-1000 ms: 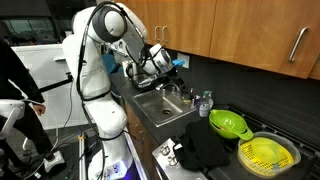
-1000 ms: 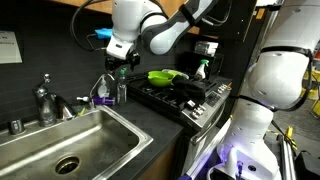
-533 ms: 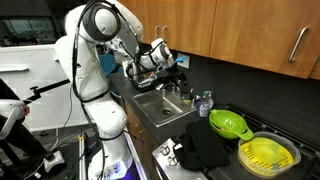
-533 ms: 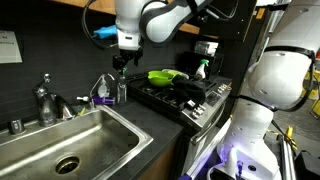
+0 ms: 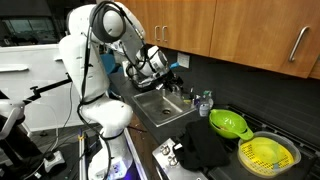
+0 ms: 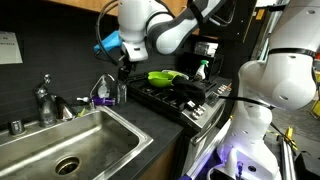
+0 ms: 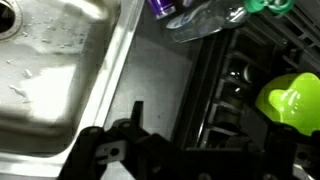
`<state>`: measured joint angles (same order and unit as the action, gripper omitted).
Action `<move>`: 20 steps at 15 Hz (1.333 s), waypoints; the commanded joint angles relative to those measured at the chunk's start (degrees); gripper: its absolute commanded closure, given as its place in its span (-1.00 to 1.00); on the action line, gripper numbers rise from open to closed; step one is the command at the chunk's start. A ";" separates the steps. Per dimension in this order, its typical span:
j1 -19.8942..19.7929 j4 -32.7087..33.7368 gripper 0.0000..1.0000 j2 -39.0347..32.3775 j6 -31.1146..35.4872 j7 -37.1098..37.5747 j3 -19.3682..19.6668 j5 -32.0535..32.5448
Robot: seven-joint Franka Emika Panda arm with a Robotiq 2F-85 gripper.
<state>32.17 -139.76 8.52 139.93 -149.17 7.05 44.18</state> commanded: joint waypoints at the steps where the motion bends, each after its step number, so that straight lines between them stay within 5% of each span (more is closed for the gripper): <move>1: 12.51 -5.05 -1.00 -0.76 8.12 0.04 11.39 3.88; 11: 27.92 -4.98 -1.00 6.01 10.06 0.12 33.86 17.01; 16: 47.27 -4.15 -1.00 12.25 11.33 0.07 52.62 19.42; 20: 64.29 -1.10 -1.00 23.65 4.33 0.18 68.03 26.24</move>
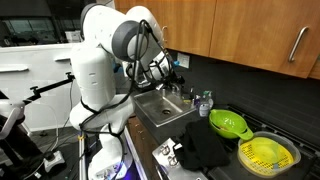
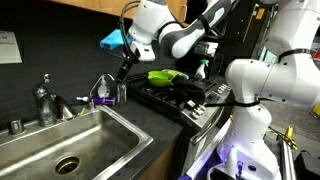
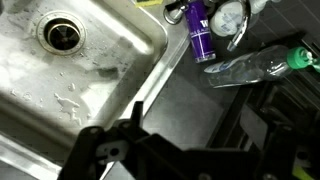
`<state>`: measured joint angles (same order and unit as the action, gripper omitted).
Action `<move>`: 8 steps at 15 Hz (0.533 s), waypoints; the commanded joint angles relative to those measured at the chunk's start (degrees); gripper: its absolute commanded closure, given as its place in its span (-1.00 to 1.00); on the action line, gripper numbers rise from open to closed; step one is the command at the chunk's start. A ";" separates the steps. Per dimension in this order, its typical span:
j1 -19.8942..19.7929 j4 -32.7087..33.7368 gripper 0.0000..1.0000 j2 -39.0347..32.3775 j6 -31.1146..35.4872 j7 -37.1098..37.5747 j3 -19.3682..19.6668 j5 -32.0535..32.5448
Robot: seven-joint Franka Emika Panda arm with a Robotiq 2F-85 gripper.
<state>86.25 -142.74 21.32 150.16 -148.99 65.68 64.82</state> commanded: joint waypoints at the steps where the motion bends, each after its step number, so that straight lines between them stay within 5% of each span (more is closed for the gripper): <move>1: 13.06 3.44 -1.00 13.81 -8.43 0.03 11.77 7.64; 3: 15.86 6.77 -1.00 17.80 -12.89 0.06 13.68 10.17; 8: 14.06 9.77 -1.00 16.39 -12.78 -0.17 12.73 8.36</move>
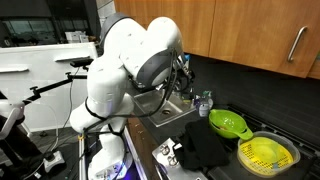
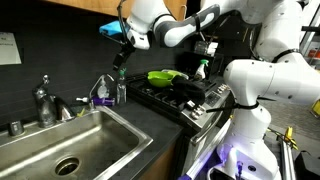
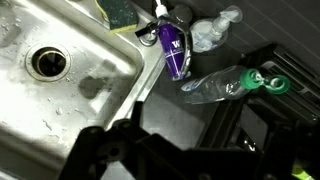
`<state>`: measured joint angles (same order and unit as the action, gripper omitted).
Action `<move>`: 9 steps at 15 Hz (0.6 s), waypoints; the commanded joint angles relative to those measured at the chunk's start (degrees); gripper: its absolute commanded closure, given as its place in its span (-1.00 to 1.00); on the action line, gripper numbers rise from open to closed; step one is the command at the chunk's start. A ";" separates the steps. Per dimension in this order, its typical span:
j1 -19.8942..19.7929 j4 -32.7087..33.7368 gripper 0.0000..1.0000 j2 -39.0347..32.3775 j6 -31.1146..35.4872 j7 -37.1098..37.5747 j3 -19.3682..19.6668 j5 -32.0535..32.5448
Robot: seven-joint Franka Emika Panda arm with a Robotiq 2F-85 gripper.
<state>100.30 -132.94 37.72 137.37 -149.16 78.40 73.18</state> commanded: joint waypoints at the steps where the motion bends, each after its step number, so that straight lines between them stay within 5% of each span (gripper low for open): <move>1: -0.01 0.34 -1.00 0.28 -0.14 0.00 -0.01 0.00; 9: 0.93 0.26 -1.00 0.55 -0.12 0.07 1.68 -0.13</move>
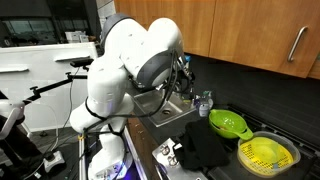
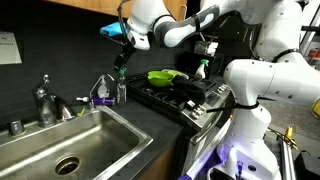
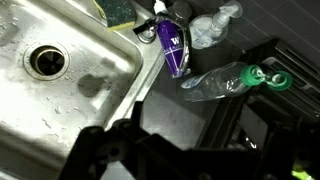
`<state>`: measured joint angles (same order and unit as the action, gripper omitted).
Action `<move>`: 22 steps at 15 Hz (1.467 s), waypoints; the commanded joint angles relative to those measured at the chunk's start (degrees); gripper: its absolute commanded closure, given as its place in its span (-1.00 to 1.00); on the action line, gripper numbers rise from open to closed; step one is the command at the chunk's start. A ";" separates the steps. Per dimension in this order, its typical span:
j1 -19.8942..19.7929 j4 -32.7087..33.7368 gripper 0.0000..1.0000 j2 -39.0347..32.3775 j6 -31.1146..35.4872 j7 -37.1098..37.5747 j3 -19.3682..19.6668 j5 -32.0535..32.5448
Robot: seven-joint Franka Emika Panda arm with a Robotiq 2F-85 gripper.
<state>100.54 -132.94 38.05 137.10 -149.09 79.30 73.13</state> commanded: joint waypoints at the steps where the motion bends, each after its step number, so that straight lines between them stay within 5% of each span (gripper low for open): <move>1: 0.76 0.25 -1.00 0.19 0.21 0.00 1.02 -0.08; 7: 3.61 0.87 -1.00 0.55 -0.17 0.00 4.08 -0.11; 16: 15.25 4.10 -1.00 1.78 -1.96 0.05 12.27 0.50; 22: 15.09 6.16 -1.00 2.60 -3.87 0.05 12.72 1.11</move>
<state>115.67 -128.51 39.14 134.52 -149.04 91.79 73.13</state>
